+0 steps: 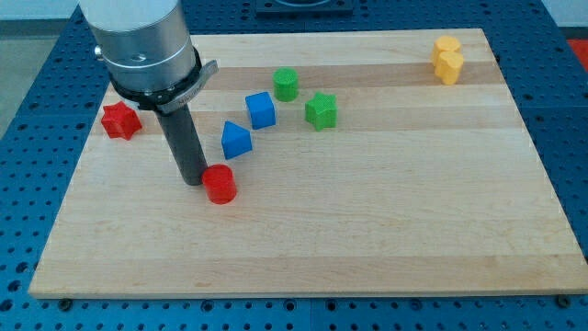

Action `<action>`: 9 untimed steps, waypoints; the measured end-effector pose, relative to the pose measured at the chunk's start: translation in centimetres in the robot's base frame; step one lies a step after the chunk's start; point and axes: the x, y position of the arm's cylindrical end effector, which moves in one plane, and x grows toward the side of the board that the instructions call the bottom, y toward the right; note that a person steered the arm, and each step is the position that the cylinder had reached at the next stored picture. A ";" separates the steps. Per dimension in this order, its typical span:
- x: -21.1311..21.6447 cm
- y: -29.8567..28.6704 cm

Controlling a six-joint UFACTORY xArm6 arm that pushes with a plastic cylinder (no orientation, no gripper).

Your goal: Slide the red star a bit down

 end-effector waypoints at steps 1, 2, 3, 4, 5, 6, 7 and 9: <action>-0.5 -2.0; -0.5 -6.4; -0.5 -10.4; -2.9 -12.6; -8.4 -12.8; -10.5 -12.8; -10.5 -12.8; -20.8 -12.8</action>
